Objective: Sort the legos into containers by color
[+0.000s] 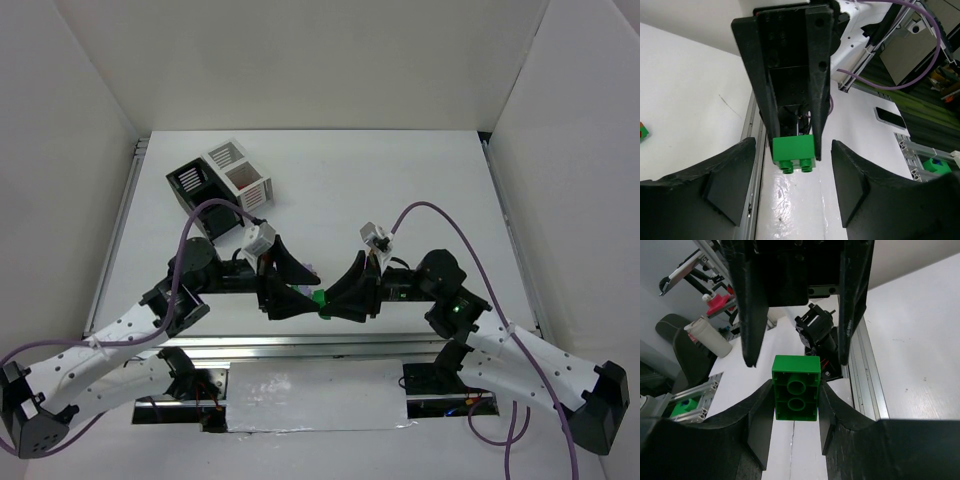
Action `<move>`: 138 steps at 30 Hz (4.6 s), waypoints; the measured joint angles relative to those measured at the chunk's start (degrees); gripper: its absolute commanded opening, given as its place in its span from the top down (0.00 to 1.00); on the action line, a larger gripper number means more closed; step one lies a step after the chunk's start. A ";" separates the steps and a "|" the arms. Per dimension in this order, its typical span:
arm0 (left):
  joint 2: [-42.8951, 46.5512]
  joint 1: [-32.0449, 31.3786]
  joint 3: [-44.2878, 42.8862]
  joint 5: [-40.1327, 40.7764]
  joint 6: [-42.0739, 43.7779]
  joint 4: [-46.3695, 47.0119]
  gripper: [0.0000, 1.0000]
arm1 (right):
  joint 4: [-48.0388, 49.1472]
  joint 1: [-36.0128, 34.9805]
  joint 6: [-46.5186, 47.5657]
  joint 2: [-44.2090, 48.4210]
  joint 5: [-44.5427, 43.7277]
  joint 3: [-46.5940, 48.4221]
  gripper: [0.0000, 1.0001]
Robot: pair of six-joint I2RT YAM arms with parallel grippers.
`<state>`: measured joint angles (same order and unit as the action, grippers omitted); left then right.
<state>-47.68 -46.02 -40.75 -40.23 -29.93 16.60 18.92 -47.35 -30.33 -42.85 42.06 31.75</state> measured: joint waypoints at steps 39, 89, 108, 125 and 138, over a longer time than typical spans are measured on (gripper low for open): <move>-32.15 28.00 -37.75 82.97 -16.04 -50.56 1.00 | -17.62 0.00 -1.16 2.51 -37.13 -2.21 0.00; 5.77 22.14 -16.48 57.02 -1.70 -56.46 0.03 | -34.21 -13.57 6.75 -50.71 -55.43 24.39 0.25; 6.32 22.14 -9.09 51.30 -1.11 -55.56 0.03 | -30.67 -13.57 9.55 -59.08 -55.39 27.39 0.98; 5.38 20.52 7.15 22.67 -23.04 -27.12 0.06 | -18.75 -17.46 4.52 -20.20 -51.89 10.43 0.99; 1.60 16.11 8.50 17.51 -28.85 -10.54 0.09 | -26.62 -20.92 -0.33 -21.53 -61.00 17.16 0.99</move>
<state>-46.09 -29.91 -32.25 -22.72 -58.78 6.07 -7.70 -68.27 -30.65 -64.38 -18.94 48.90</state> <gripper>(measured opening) 0.921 0.448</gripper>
